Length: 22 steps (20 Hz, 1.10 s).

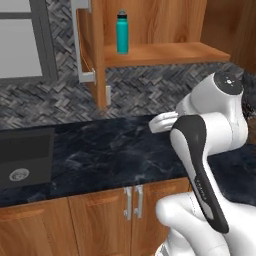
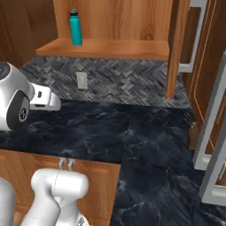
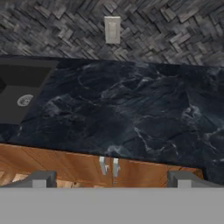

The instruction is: Sort all alcoholic drinks to one cabinet, and non-alcoholic drinks to the other.

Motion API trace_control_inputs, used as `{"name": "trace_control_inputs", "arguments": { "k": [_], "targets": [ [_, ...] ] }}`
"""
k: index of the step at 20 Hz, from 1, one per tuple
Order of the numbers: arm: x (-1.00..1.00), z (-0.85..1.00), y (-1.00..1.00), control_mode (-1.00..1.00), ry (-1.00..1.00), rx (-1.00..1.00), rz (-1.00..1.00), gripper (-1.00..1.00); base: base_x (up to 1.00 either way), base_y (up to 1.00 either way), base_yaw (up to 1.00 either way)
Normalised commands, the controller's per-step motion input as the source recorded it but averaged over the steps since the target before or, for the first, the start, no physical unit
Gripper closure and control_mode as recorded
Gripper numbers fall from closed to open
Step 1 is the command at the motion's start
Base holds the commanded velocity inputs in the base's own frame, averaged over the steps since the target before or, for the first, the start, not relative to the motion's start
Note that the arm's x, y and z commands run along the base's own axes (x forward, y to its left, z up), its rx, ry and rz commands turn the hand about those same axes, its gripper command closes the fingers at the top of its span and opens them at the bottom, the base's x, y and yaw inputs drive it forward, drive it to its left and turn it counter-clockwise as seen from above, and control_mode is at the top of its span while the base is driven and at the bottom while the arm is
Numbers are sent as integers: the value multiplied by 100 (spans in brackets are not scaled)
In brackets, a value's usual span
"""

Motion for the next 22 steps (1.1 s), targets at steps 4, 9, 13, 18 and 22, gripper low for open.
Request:
{"name": "trace_control_inputs", "arguments": {
  "k": [4, 9, 13, 18, 22],
  "targets": [
    [0, 0, 0, 100, 0, 0, 0, -100, -94, 1, 15],
    [0, 0, 0, 100, 0, 0, 0, -100, -49, 39, 58],
    [0, 0, 0, 100, 0, 0, 0, -100, -3, 51, 70],
    [0, 0, 0, 100, 0, 0, 0, -100, 29, 40, 67],
    [0, 0, 0, 100, 0, 0, 0, -100, 66, 18, 61]
  ]
}}
